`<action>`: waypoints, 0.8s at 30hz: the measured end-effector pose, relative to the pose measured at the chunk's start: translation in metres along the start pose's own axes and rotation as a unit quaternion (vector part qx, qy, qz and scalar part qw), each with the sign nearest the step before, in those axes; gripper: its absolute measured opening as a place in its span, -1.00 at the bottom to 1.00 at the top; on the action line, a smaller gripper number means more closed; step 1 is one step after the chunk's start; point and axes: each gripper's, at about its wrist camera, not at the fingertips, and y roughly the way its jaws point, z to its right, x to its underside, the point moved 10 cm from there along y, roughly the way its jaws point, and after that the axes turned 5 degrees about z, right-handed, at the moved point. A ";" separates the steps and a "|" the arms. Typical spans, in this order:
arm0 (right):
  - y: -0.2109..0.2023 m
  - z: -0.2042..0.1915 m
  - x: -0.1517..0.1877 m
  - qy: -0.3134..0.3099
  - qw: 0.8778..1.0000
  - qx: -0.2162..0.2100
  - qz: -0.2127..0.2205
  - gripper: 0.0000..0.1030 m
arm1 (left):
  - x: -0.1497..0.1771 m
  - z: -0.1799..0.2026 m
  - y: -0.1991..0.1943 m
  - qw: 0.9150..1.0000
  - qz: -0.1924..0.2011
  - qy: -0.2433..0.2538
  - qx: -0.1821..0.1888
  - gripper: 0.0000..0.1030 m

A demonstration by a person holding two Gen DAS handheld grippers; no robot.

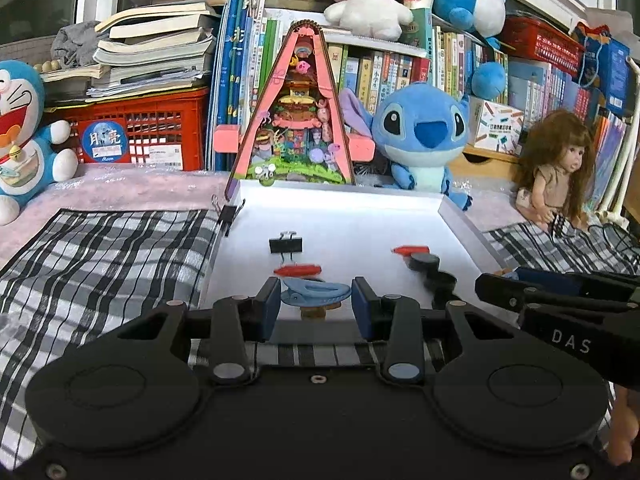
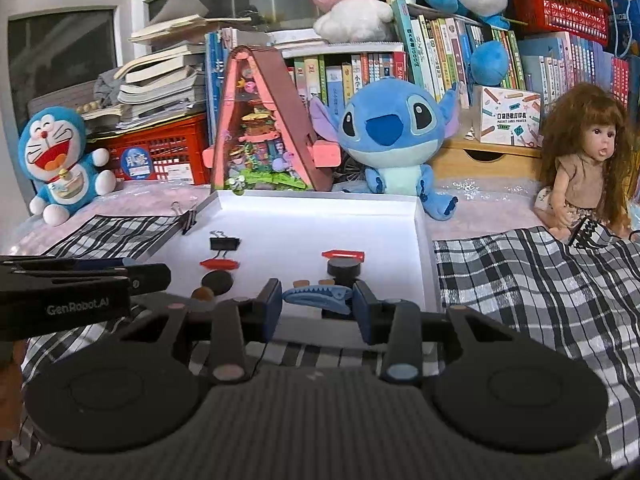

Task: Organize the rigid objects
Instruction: 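Carry both blue hair clips over the white box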

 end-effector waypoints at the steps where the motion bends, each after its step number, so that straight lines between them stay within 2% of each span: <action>1: 0.003 0.001 -0.001 0.000 1.000 0.000 -0.002 -0.14 | -0.003 0.000 0.003 1.000 0.002 0.000 0.003 -0.30; 10: 0.033 0.011 -0.014 0.031 0.999 -0.001 -0.031 -0.14 | -0.012 -0.001 0.034 0.999 -0.020 -0.017 0.025 -0.30; 24: 0.082 0.021 -0.027 0.067 0.994 -0.008 -0.091 -0.14 | -0.020 -0.013 0.089 0.997 -0.070 -0.022 0.008 -0.30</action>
